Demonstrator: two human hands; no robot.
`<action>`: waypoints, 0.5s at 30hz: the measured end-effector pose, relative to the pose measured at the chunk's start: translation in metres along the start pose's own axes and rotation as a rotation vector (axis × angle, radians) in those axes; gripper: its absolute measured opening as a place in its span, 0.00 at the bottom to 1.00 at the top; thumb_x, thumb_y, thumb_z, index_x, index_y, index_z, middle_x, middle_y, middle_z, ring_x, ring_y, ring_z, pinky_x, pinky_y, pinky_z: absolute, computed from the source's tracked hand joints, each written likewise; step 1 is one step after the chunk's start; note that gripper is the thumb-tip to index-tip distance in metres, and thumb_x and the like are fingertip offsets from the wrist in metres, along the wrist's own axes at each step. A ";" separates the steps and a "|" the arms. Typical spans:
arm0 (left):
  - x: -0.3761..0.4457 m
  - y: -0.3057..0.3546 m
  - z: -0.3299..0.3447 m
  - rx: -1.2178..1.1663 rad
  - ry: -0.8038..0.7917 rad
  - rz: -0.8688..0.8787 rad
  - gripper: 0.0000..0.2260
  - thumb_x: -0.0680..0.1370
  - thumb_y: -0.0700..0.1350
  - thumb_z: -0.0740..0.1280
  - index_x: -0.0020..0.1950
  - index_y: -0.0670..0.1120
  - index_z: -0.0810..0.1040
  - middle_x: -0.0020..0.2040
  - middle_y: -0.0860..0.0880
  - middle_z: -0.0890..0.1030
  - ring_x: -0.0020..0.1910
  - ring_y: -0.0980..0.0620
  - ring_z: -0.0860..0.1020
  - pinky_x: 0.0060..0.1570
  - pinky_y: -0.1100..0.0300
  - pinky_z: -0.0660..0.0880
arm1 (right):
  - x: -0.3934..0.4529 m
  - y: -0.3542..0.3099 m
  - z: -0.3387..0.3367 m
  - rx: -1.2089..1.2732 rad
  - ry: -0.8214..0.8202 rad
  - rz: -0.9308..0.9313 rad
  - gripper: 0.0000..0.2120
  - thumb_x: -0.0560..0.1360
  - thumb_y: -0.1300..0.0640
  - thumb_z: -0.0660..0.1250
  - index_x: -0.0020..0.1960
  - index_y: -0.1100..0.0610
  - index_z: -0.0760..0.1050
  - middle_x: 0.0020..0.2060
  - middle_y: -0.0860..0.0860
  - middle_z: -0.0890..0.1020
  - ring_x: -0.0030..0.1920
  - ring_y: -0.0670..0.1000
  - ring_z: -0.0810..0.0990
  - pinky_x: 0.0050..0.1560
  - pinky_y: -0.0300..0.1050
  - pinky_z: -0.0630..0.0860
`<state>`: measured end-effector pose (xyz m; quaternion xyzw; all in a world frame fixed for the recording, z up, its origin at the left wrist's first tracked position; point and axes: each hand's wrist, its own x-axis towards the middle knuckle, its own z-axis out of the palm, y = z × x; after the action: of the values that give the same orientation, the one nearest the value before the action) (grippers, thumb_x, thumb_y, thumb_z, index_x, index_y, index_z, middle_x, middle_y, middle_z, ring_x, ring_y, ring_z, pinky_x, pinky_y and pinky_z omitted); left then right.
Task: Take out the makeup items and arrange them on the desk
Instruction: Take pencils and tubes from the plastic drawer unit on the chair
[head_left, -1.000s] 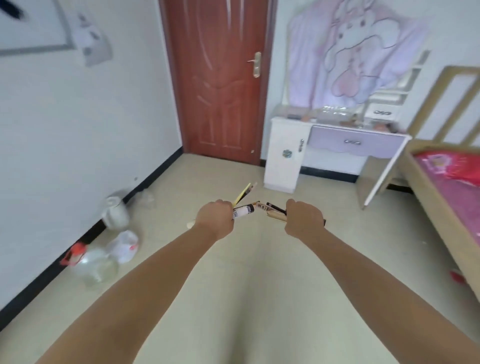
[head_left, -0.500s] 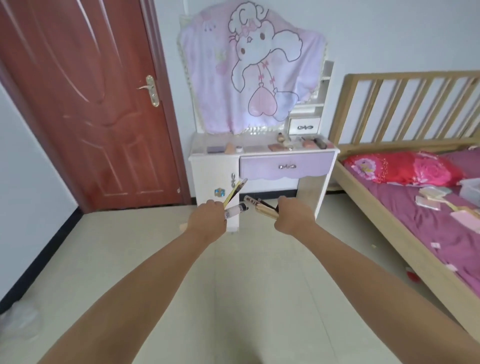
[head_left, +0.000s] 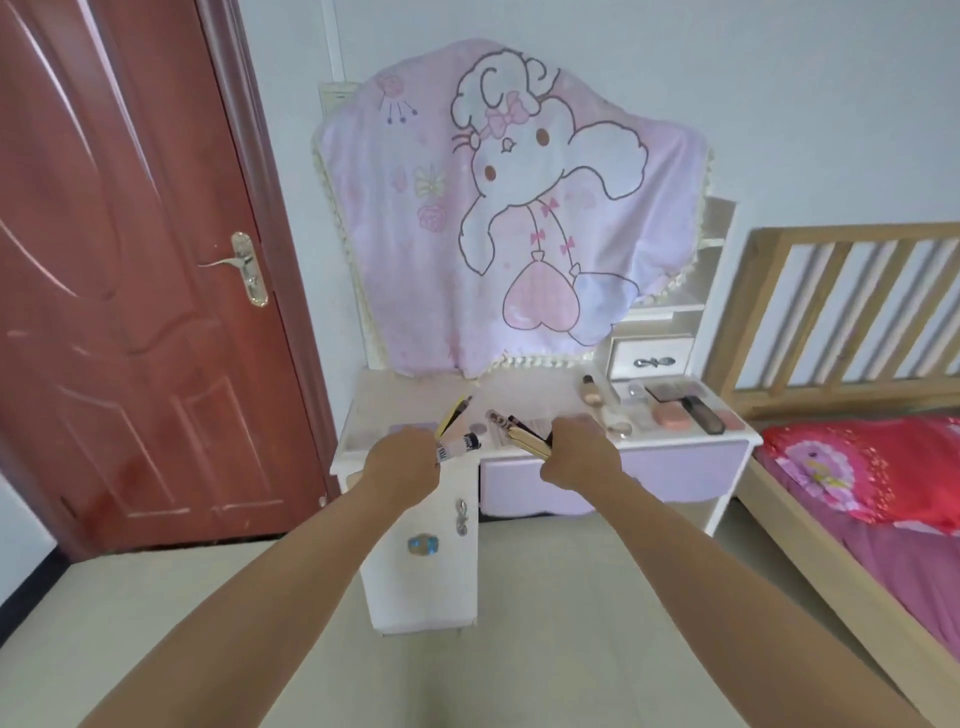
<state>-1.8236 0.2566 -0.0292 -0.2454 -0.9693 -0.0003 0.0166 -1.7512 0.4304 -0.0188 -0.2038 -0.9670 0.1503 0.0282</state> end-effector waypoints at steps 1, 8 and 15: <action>0.031 -0.005 0.003 0.000 -0.003 0.012 0.12 0.79 0.40 0.55 0.59 0.40 0.70 0.58 0.43 0.74 0.55 0.44 0.76 0.50 0.56 0.72 | 0.032 0.001 0.002 -0.005 -0.006 0.014 0.13 0.70 0.65 0.60 0.55 0.61 0.70 0.32 0.48 0.66 0.42 0.54 0.72 0.37 0.41 0.68; 0.229 -0.011 0.014 -0.033 -0.056 0.062 0.11 0.79 0.40 0.54 0.58 0.39 0.71 0.58 0.42 0.75 0.55 0.43 0.76 0.50 0.56 0.72 | 0.221 0.027 0.008 0.043 -0.070 0.148 0.09 0.69 0.63 0.62 0.49 0.59 0.69 0.33 0.48 0.66 0.39 0.52 0.73 0.37 0.42 0.68; 0.389 0.016 0.064 -0.039 -0.152 0.071 0.12 0.78 0.39 0.55 0.58 0.39 0.72 0.57 0.43 0.76 0.56 0.44 0.76 0.51 0.55 0.73 | 0.389 0.081 0.039 0.072 -0.211 0.294 0.06 0.68 0.63 0.60 0.37 0.56 0.63 0.30 0.49 0.69 0.35 0.49 0.70 0.30 0.37 0.62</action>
<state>-2.1600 0.4568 -0.0806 -0.2793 -0.9582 0.0002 -0.0618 -2.0805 0.6465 -0.0834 -0.3249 -0.9184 0.2079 -0.0884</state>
